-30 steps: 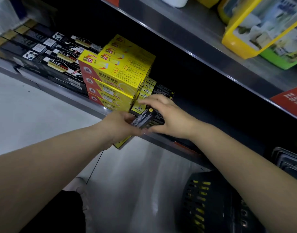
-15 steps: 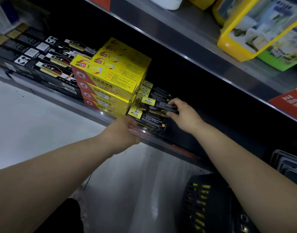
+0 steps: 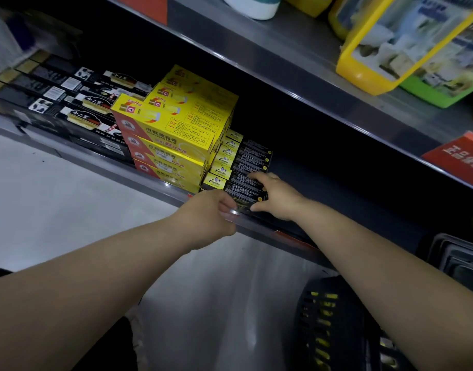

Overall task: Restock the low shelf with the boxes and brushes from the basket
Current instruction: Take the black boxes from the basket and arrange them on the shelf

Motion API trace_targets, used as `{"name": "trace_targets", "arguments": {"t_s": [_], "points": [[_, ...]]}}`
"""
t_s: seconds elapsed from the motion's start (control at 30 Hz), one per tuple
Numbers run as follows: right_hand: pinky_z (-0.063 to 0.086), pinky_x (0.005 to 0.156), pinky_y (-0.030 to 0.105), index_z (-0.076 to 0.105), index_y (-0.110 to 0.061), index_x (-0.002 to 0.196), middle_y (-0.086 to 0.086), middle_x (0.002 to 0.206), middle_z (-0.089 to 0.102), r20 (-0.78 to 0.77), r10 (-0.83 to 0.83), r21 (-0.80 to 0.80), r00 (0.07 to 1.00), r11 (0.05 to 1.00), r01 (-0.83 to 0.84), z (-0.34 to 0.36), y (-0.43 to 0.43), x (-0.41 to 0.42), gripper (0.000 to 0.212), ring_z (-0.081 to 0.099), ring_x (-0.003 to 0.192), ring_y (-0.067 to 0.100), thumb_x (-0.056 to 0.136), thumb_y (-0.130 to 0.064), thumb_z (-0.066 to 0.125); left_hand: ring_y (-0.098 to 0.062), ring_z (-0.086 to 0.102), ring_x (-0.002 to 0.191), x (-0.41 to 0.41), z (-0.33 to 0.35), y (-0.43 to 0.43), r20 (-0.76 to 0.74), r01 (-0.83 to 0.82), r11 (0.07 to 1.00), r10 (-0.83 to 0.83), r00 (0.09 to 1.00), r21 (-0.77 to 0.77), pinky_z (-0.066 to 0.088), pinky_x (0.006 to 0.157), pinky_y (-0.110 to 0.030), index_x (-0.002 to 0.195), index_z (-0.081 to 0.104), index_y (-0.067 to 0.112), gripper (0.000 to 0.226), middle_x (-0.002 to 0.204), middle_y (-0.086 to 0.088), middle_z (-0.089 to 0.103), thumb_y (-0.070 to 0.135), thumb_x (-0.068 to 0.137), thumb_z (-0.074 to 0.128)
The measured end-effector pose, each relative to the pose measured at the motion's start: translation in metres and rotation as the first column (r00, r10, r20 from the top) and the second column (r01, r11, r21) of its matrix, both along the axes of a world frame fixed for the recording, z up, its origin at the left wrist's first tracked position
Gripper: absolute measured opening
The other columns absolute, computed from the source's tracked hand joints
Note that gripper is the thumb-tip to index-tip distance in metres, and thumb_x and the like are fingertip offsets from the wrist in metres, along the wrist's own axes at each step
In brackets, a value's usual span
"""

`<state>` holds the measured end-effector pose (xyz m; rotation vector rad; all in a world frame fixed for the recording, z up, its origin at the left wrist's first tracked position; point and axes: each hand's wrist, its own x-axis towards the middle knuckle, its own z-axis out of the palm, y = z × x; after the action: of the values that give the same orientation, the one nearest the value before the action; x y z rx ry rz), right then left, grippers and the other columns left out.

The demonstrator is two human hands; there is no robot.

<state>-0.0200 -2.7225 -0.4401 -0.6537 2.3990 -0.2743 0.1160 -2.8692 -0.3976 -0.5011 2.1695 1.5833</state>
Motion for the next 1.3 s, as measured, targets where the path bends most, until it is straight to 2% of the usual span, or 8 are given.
{"name": "trace_targets", "arguments": {"t_s": [0.2,0.37,0.47,0.63,0.83,1.0,1.1,1.3], "points": [[0.034,0.105,0.031,0.022,-0.024,0.147,0.009,0.146,0.031,-0.024,-0.073,-0.017,0.997,0.997,0.073,0.041,0.003,0.001,0.083,0.040,0.129,0.024,0.081,-0.035,0.071,-0.013,0.059,0.092,0.003,0.028,0.030,-0.132,0.066,0.997,-0.071,0.989,-0.042,0.052,0.080,-0.026,0.097,0.058,0.022,0.025,0.090,0.008,0.058,0.006,0.079,0.065],[0.048,0.079,0.018,0.058,-0.016,0.116,0.003,0.111,0.060,-0.015,-0.177,-0.349,0.984,0.923,0.160,0.132,0.059,0.030,0.037,0.058,0.087,0.009,0.082,-0.020,0.072,-0.007,0.062,0.089,0.006,0.065,0.081,-0.359,0.216,0.973,-0.230,0.905,-0.081,0.051,0.087,-0.031,0.081,0.055,0.037,0.030,0.090,0.011,0.063,0.011,0.076,0.069],[0.052,0.079,0.025,0.062,-0.017,0.101,0.006,0.097,0.065,0.012,-0.216,-0.420,0.976,0.885,0.200,0.166,0.124,0.071,0.021,0.065,0.086,0.021,0.083,-0.010,0.069,0.001,0.061,0.089,0.010,0.080,0.119,-0.458,0.309,0.939,-0.343,0.820,-0.151,0.050,0.086,-0.026,0.081,0.056,0.039,0.026,0.089,0.017,0.064,0.016,0.078,0.069],[0.049,0.076,0.020,0.063,-0.024,0.091,0.003,0.088,0.067,0.076,-0.430,-0.475,0.899,0.778,0.412,0.179,0.246,0.128,0.019,0.061,0.078,0.007,0.084,-0.007,0.067,0.001,0.047,0.092,0.012,0.104,0.198,-0.625,0.378,0.826,-0.563,0.541,-0.417,0.037,0.079,-0.017,0.098,0.060,0.033,0.017,0.094,0.019,0.058,0.023,0.084,0.061],[0.042,0.061,0.012,0.065,-0.010,0.100,0.000,0.084,0.060,0.045,-0.647,-0.118,0.761,0.753,0.647,0.123,0.380,0.163,0.013,0.055,0.077,0.013,0.087,-0.008,0.063,-0.004,0.048,0.104,0.028,0.091,0.276,-0.489,0.580,0.640,-0.765,0.419,-0.504,0.043,0.088,-0.027,0.106,0.058,0.031,0.017,0.105,0.017,0.057,0.025,0.091,0.052],[0.045,0.092,0.035,0.040,-0.009,0.135,0.013,0.125,0.051,-0.040,-0.588,0.361,0.808,0.746,0.560,0.053,0.435,0.159,0.053,0.053,0.113,0.029,0.090,-0.029,0.060,-0.002,0.050,0.104,0.026,0.076,0.299,-0.332,0.620,0.469,-0.883,0.330,-0.629,0.045,0.083,-0.024,0.110,0.055,0.035,0.020,0.110,0.020,0.057,0.030,0.092,0.049],[0.038,0.102,0.040,0.025,-0.004,0.141,0.020,0.143,0.033,-0.172,-0.568,0.423,0.805,0.695,0.581,0.023,0.445,0.143,0.069,0.039,0.129,0.034,0.090,-0.036,0.057,0.001,0.051,0.100,0.022,0.070,0.304,-0.307,0.613,0.457,-0.889,0.340,-0.644,0.040,0.075,-0.018,0.109,0.055,0.038,0.020,0.108,0.022,0.056,0.031,0.091,0.050],[0.039,0.096,0.039,0.028,-0.007,0.141,0.016,0.142,0.037,-0.269,-0.571,0.425,0.776,0.653,0.627,-0.017,0.440,0.122,0.055,0.042,0.126,0.032,0.093,-0.020,0.051,0.003,0.050,0.094,0.014,0.065,0.307,-0.231,0.619,0.409,-0.908,0.349,-0.671,0.037,0.066,-0.015,0.107,0.053,0.040,0.018,0.103,0.023,0.055,0.036,0.090,0.050]]}}
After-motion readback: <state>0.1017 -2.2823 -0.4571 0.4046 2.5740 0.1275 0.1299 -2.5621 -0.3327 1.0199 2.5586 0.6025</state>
